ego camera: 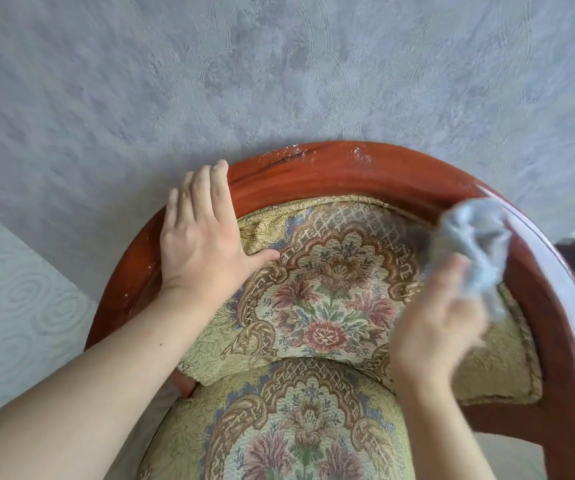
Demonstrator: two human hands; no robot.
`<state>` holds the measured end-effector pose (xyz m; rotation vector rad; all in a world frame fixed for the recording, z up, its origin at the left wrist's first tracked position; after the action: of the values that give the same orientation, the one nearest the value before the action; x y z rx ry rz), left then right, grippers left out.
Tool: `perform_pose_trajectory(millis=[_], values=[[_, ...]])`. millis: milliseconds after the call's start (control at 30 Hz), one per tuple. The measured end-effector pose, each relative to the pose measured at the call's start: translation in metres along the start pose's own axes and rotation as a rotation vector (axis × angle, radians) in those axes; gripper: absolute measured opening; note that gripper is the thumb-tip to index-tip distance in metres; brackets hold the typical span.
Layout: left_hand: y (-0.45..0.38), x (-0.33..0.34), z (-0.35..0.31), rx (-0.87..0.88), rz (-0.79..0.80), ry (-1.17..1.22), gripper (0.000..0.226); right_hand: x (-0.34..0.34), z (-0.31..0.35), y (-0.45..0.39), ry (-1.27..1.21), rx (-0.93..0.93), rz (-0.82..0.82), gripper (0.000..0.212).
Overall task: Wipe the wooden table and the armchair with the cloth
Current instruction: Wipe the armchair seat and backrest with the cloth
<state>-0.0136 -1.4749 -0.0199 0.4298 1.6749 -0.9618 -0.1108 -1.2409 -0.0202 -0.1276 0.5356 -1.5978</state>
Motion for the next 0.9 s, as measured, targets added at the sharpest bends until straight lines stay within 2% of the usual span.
perform_pose_trajectory(millis=[100, 167, 300, 500, 600, 667, 700, 800, 900], values=[[0.0, 0.001, 0.001, 0.002, -0.007, -0.004, 0.141, 0.057, -0.001, 0.006, 0.236, -0.128, 0.303, 0.05], [-0.001, 0.002, 0.0, 0.008, -0.016, -0.014, 0.141, 0.09, 0.003, 0.02, 0.323, -0.272, 0.416, 0.051], [-0.001, 0.004, 0.0, 0.009, -0.026, -0.014, 0.141, 0.111, 0.001, 0.028, 0.318, -0.308, 0.444, 0.054], [0.0, 0.006, -0.001, 0.003, -0.052, -0.032, 0.139, 0.108, -0.008, 0.029, 0.293, -0.528, 0.592, 0.045], [0.001, 0.006, -0.003, 0.007, -0.089, -0.023, 0.123, 0.108, -0.002, 0.03, 0.22, -0.606, 0.699, 0.043], [0.002, 0.005, -0.003, 0.009, -0.103, -0.014, 0.116, 0.103, 0.004, 0.029, 0.152, -0.556, 0.789, 0.044], [0.002, 0.004, -0.003, 0.008, -0.091, -0.012, 0.12, 0.096, 0.005, 0.027, 0.108, -0.484, 0.793, 0.044], [0.002, 0.0, -0.003, 0.0, -0.039, -0.007, 0.135, 0.059, 0.011, 0.019, -0.122, -0.202, 0.567, 0.041], [0.003, -0.001, -0.003, -0.009, -0.003, -0.016, 0.139, 0.009, 0.011, 0.012, -0.373, 0.1, 0.088, 0.04]])
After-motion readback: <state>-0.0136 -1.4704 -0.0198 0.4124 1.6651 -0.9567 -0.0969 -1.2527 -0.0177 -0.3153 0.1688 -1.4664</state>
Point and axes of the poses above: each hand's wrist, its own y-axis away from the middle knuckle, its own x-axis out of the palm, z = x × y, the point moved 4 cm from there along -y, towards the middle knuckle, and after that the axes turned 9 degrees about z, right-handed, at the moved point
